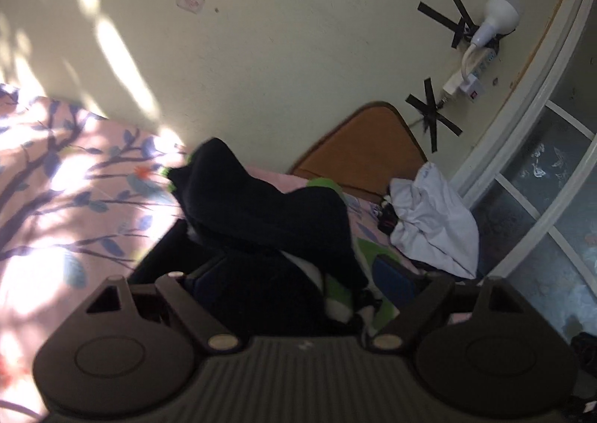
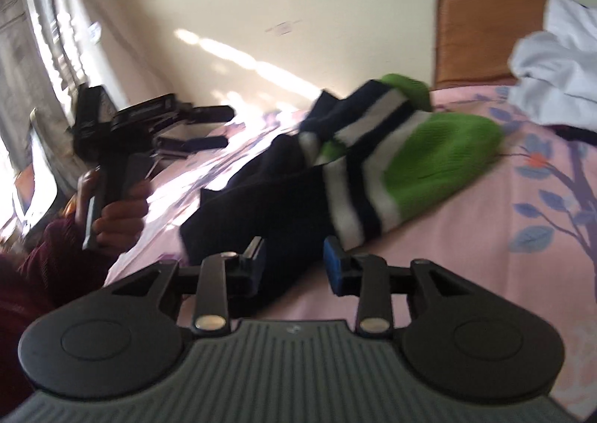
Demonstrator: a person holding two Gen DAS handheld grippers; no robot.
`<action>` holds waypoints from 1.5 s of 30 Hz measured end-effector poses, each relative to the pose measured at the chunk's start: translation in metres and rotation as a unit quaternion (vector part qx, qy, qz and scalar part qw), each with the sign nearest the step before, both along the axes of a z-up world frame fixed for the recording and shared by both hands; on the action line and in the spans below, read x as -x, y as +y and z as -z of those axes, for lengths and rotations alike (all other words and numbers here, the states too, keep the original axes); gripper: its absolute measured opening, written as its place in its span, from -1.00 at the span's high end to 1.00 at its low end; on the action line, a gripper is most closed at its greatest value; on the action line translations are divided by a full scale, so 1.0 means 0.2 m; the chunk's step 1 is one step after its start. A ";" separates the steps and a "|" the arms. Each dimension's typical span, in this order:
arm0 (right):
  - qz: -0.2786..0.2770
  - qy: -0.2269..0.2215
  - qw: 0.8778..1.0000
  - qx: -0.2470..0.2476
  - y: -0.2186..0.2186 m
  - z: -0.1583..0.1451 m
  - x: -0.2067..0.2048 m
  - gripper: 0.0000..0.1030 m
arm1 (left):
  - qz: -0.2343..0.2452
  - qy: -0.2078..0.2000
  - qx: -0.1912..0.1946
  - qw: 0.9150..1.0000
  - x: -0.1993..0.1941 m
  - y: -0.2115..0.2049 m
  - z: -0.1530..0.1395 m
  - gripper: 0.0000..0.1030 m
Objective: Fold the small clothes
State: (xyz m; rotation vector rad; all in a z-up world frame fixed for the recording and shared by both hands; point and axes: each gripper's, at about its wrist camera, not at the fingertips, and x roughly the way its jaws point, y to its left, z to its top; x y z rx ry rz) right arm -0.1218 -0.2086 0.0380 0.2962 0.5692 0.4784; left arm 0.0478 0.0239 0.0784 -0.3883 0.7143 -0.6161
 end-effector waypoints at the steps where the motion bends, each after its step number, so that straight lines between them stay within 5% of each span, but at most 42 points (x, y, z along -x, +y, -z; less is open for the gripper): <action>1: 0.019 0.009 1.000 -0.013 -0.03 0.02 -0.03 0.26 | 0.021 0.030 0.010 0.999 -0.06 -0.08 0.01 -0.66; 5: 0.058 0.023 0.997 -0.039 -0.05 0.09 -0.06 0.25 | 0.065 0.087 -0.010 0.994 -0.18 -0.35 0.08 -0.51; 9: 0.072 0.013 0.996 -0.052 -0.14 0.15 -0.01 0.20 | 0.044 0.109 -0.025 0.993 -0.26 -0.47 0.15 -0.06; 11: 0.075 0.007 0.995 -0.069 -0.20 0.17 0.00 0.19 | 0.029 0.104 -0.030 0.994 -0.29 -0.49 0.14 0.18; 16: 0.074 0.004 0.992 -0.105 -0.30 0.24 0.05 0.18 | 0.000 0.095 -0.010 0.995 -0.39 -0.42 0.08 0.21; 17: 0.074 0.004 0.992 -0.107 -0.29 0.25 0.04 0.18 | -0.012 0.094 -0.014 0.995 -0.41 -0.41 0.08 0.34; 18: 0.071 0.004 0.992 -0.109 -0.30 0.26 0.03 0.18 | -0.022 0.094 -0.023 0.995 -0.43 -0.42 0.07 0.67; 21: 0.070 -0.002 0.992 -0.107 -0.31 0.26 0.00 0.18 | -0.021 0.092 -0.007 0.996 -0.44 -0.40 0.03 0.82; 25: 0.073 -0.007 0.992 -0.103 -0.32 0.22 -0.02 0.18 | -0.048 0.025 0.072 0.996 -0.36 -0.13 -0.18 0.83; 29: 0.068 -0.015 0.993 -0.096 -0.32 0.16 -0.06 0.18 | -0.122 -0.052 0.126 0.983 -0.19 0.36 -0.42 0.83; 32: 0.057 -0.026 0.994 -0.084 -0.28 0.12 -0.12 0.18 | -0.220 -0.105 0.121 0.962 -0.01 0.70 -0.51 0.83; 34: 0.048 -0.028 0.996 -0.076 -0.24 0.10 -0.19 0.18 | -0.300 -0.118 0.108 0.940 0.11 0.89 -0.52 0.83; 36: 0.037 -0.026 0.996 -0.070 -0.20 0.08 -0.26 0.18 | -0.361 -0.097 0.093 0.923 0.16 1.05 -0.45 0.82; 38: 0.027 -0.025 0.998 -0.060 -0.14 0.08 -0.34 0.18 | -0.393 -0.046 0.081 0.915 0.17 1.13 -0.32 0.69; 41: 0.018 -0.014 0.999 -0.040 -0.06 0.08 -0.47 0.19 | -0.385 0.028 0.067 0.920 0.17 1.14 -0.10 0.38; 43: 0.010 -0.021 1.000 -0.015 0.00 0.09 -0.52 0.18 | -0.357 0.046 0.055 0.931 0.23 1.12 0.01 0.35; 45: 0.001 -0.029 0.999 0.015 0.05 0.09 -0.56 0.04 | -0.313 0.048 0.045 0.948 0.31 1.07 0.07 0.03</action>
